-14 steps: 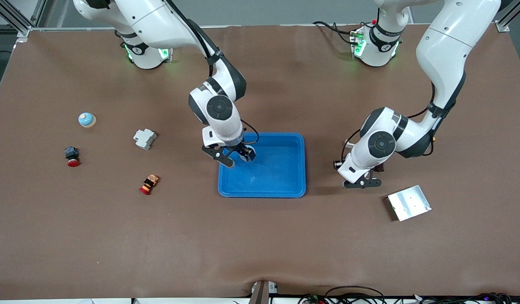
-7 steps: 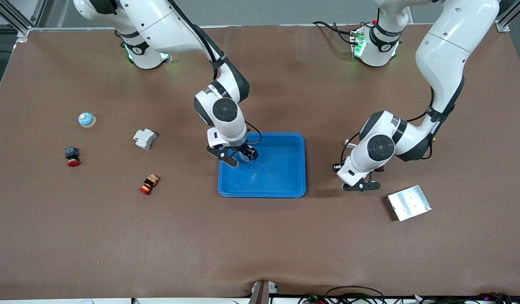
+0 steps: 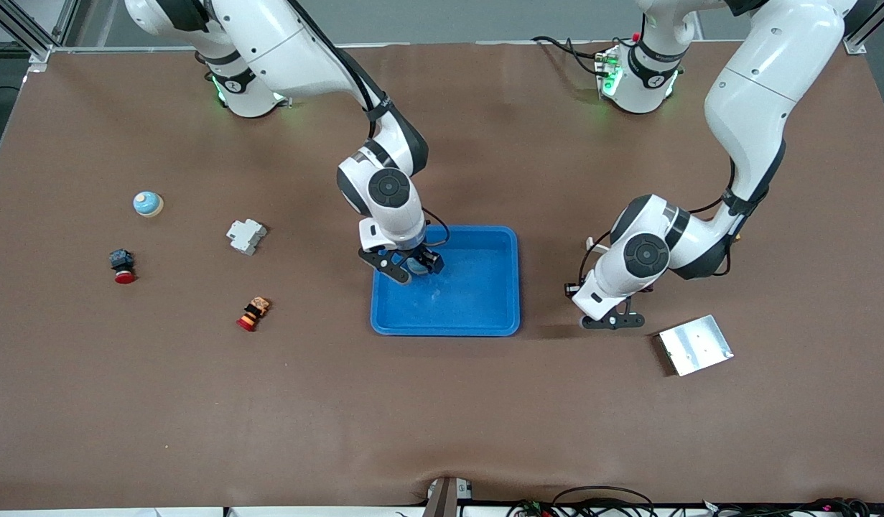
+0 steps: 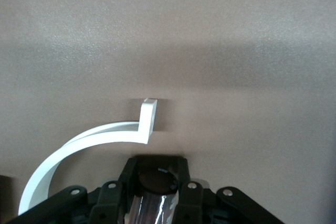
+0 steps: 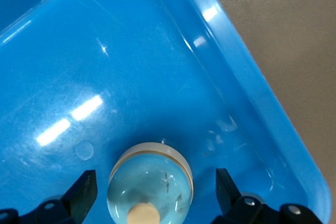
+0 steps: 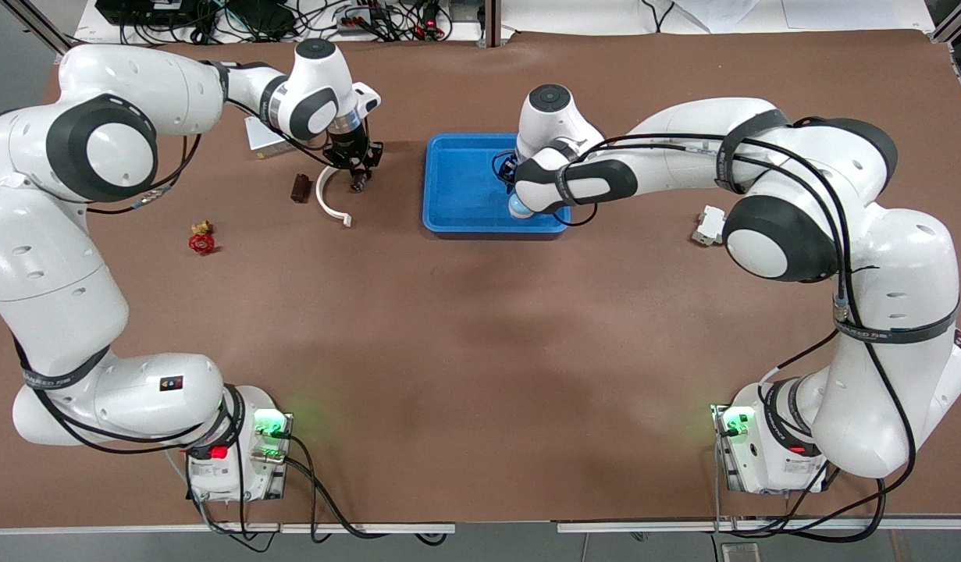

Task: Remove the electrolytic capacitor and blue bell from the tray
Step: 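Carry the capacitor to the arc while the right gripper grasps the second bell, then release the capacitor by the arc while the right gripper carries the bell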

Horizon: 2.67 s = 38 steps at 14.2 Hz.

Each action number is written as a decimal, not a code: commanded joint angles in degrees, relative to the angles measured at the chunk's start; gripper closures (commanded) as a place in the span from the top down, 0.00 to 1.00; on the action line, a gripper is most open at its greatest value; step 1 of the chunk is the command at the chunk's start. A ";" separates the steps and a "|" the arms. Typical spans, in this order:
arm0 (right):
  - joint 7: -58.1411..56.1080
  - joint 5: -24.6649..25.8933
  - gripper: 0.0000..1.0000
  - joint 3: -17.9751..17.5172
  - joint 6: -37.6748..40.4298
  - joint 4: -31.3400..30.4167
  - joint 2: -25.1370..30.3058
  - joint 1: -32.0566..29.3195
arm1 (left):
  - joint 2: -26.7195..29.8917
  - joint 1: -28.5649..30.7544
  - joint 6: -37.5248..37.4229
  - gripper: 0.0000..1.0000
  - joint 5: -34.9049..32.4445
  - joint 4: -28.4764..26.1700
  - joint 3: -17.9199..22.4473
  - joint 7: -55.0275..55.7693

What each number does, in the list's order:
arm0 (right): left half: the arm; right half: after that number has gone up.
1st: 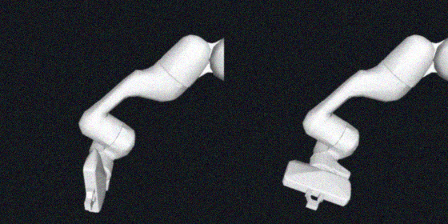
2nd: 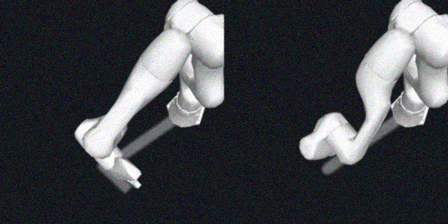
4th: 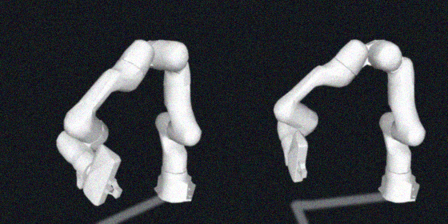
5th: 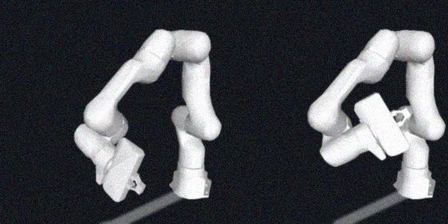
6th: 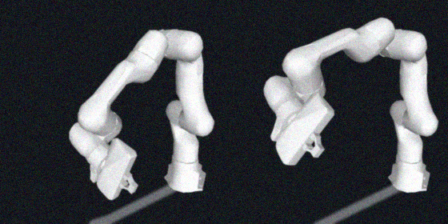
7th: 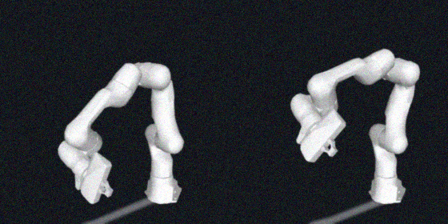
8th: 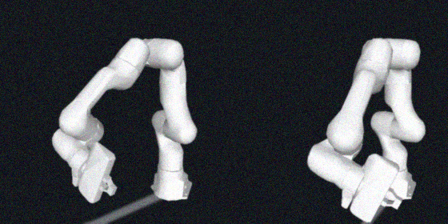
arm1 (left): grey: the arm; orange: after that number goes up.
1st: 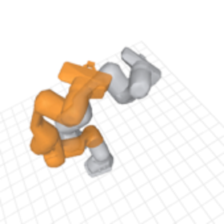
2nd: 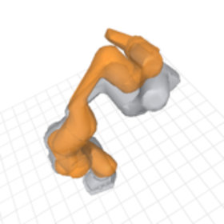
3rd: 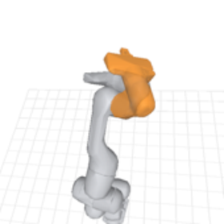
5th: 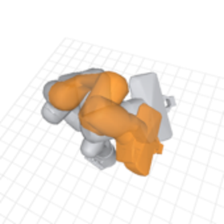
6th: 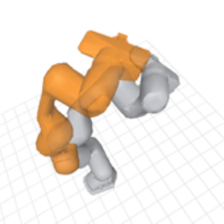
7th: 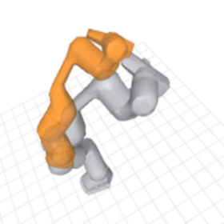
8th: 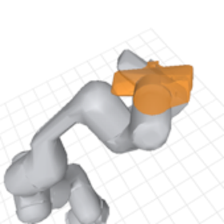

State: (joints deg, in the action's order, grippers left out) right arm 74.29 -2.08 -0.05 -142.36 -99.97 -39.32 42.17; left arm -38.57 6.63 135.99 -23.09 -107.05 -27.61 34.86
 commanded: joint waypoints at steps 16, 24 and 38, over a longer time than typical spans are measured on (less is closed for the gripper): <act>-3.07 2.60 0.00 0.67 18.59 12.34 0.56 -2.97 | 4.98 0.49 -6.78 1.00 -1.34 0.52 -0.78 2.32; -29.61 3.40 0.00 1.02 19.16 -4.50 16.36 -15.25 | 14.39 2.07 -11.36 1.00 0.24 0.44 -2.89 2.67; -66.87 3.75 0.00 1.19 -11.16 -36.60 27.81 -37.75 | 33.36 24.39 -23.65 1.00 18.33 -0.44 -4.65 -32.04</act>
State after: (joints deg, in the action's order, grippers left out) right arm 13.31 0.36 2.21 -149.13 -130.07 -15.53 9.72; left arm -10.86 28.99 115.58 -8.34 -105.50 -31.43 5.21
